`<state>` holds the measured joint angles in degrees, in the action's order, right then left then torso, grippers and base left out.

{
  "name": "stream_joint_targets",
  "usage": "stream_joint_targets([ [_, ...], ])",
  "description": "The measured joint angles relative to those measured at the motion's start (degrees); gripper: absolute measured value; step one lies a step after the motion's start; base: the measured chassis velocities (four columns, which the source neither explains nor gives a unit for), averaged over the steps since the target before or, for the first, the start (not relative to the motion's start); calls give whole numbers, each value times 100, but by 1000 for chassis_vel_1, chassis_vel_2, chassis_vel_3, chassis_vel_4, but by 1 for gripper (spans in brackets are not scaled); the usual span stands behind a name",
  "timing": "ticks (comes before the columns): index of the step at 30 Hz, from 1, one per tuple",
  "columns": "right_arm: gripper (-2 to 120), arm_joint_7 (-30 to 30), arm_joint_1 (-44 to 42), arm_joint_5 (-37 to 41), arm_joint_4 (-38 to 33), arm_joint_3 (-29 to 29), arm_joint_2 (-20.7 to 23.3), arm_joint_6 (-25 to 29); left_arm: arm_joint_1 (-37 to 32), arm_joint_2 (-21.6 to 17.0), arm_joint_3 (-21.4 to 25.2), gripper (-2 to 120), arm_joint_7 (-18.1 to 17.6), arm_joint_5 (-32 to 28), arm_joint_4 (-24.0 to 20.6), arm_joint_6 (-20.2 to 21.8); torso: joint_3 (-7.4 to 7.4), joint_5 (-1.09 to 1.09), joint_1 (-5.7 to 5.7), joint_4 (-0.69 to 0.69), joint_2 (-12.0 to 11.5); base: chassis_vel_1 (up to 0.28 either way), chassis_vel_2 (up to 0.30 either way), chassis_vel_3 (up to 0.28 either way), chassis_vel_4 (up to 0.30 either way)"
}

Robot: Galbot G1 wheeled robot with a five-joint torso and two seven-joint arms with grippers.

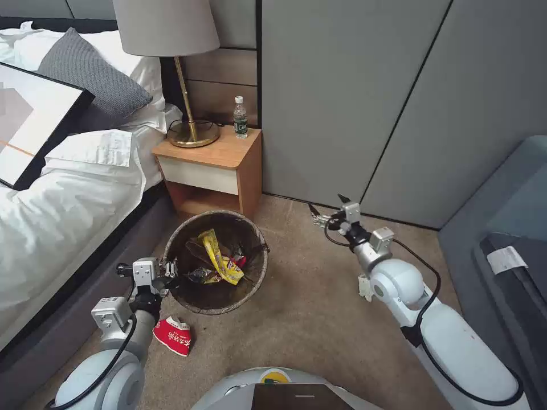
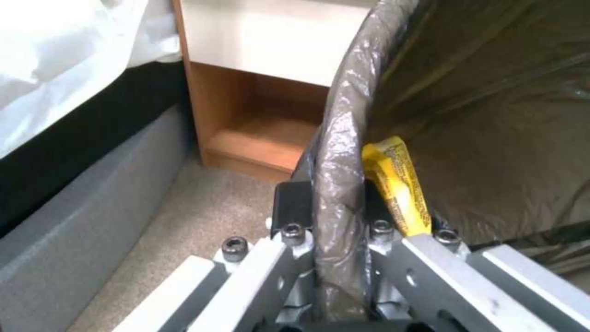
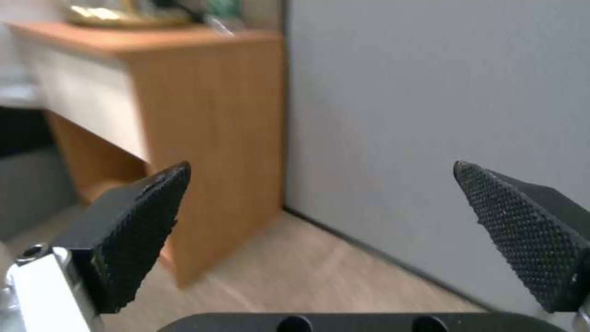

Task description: Pick up the trash bin, then pick up the garbage from the floor and place it into the trash bin.

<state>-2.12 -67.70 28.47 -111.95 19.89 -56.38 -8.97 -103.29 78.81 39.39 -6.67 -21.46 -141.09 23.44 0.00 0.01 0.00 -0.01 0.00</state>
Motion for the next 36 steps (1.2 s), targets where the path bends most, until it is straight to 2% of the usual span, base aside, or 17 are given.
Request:
stream_joint_targets([
  [4,100,52,-330,-28,405,445,-180,68,-12,3,-16,2,0,15,0,-2,0,0,0,0,0,0,0,0,0],
  [17,100,290,-769,-57,1436,972,-348,282,-27,25,-21,2,2,35,-4,-7,0,-1,0,1,0,0,0,0,0],
  [36,100,388,-740,98,2958,1118,-598,541,-15,-5,11,2,1,24,29,-10,0,-1,0,1,0,0,0,0,0],
])
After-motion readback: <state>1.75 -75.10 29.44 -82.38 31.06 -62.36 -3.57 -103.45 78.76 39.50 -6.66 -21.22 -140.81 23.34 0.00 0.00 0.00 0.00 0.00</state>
